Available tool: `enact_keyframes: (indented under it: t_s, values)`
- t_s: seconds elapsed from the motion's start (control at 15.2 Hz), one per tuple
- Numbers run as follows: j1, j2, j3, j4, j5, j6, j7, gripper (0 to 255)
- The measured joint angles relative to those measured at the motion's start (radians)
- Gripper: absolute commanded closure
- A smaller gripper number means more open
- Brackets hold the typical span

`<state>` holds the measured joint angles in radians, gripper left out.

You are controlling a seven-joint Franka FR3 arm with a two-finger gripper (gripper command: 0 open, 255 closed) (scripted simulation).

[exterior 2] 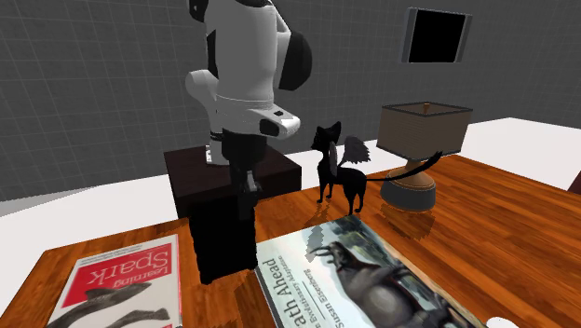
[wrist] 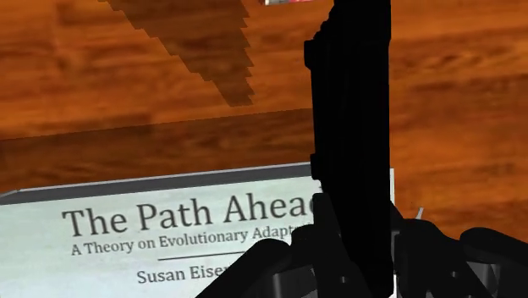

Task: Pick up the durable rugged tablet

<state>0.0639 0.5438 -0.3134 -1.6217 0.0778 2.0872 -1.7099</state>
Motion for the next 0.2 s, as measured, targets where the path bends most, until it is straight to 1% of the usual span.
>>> enact_keyframes:
  t_s: [0.2]
  values:
    - [0.001,-0.014,-0.003,0.014,-0.004,-0.027,0.000,255]
